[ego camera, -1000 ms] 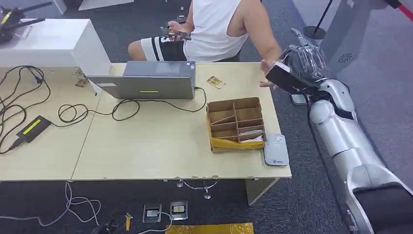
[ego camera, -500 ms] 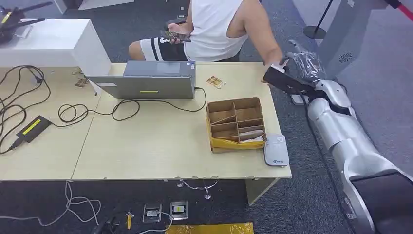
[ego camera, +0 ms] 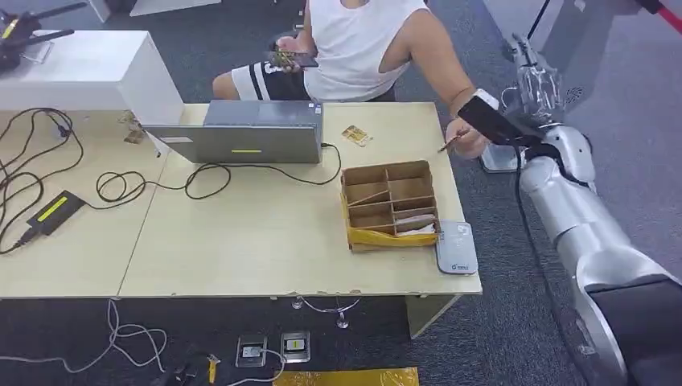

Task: Pass the card to the sensor for recognition and then transmit it.

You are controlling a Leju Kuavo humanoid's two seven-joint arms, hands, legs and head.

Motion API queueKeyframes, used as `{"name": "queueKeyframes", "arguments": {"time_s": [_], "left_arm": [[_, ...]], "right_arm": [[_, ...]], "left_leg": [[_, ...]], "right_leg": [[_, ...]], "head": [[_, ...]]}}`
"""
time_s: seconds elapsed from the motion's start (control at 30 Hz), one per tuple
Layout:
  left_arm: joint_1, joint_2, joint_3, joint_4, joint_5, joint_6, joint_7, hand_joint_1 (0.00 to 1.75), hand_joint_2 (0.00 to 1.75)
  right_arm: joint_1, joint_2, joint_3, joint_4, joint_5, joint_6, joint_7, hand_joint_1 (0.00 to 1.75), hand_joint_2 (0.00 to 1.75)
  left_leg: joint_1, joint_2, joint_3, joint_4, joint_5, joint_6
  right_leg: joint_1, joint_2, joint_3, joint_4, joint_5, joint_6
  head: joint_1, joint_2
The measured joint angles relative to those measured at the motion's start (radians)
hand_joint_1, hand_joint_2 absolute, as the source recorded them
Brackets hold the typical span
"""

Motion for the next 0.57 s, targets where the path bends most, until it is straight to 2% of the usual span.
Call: {"name": "queueKeyframes", "arguments": {"time_s": [0.1, 0.3, 0.37, 0.47, 0.57], "left_arm": [[0.009, 0.0, 0.007, 0.0, 0.009, 0.013, -0.008, 0.0, 0.0], [0.026, 0.003, 0.019, 0.0, 0.033, 0.035, -0.022, 0.0, 0.0], [0.036, 0.005, 0.033, 0.0, 0.064, 0.057, -0.037, 0.0, 0.0], [0.07, 0.009, 0.062, 0.0, 0.115, 0.088, -0.074, 0.0, 0.0], [0.106, 0.016, 0.093, 0.001, 0.161, 0.11, -0.111, 0.0, 0.0]], "right_arm": [[-0.02, -0.044, -0.036, -0.013, -0.056, -0.077, -0.045, 0.0, 1.75], [-0.031, -0.135, -0.138, -0.053, -0.041, -0.099, -0.067, 0.0, 1.75], [-0.022, -0.174, -0.228, -0.074, -0.052, -0.102, -0.069, 0.0, 1.75], [0.001, -0.274, -0.376, -0.076, -0.135, -0.105, -0.058, 0.0, 1.75], [0.101, -0.358, -0.524, -0.074, -0.119, -0.107, -0.015, 0.0, 1.75]], "left_leg": [[-0.001, -0.001, 0.0, 0.0, 0.0, 0.0], [-0.002, 0.002, 0.001, 0.001, -0.001, 0.001], [-0.002, -0.001, 0.001, 0.001, -0.001, 0.001], [-0.001, -0.007, 0.0, 0.001, -0.001, 0.002], [0.0, -0.006, 0.0, 0.001, -0.005, 0.003]], "right_leg": [[-0.001, -0.001, 0.0, 0.0, 0.0, 0.0], [-0.002, 0.001, -0.001, 0.0, 0.0, 0.0], [-0.002, -0.001, -0.001, -0.001, 0.0, 0.001], [-0.001, -0.007, 0.001, -0.002, -0.002, 0.002], [0.0, -0.006, 0.002, -0.004, -0.002, 0.002]], "head": [[0.0, 0.0], [-0.001, 0.0], [0.0, 0.0], [0.0, 0.0], [0.0, 0.0]]}}
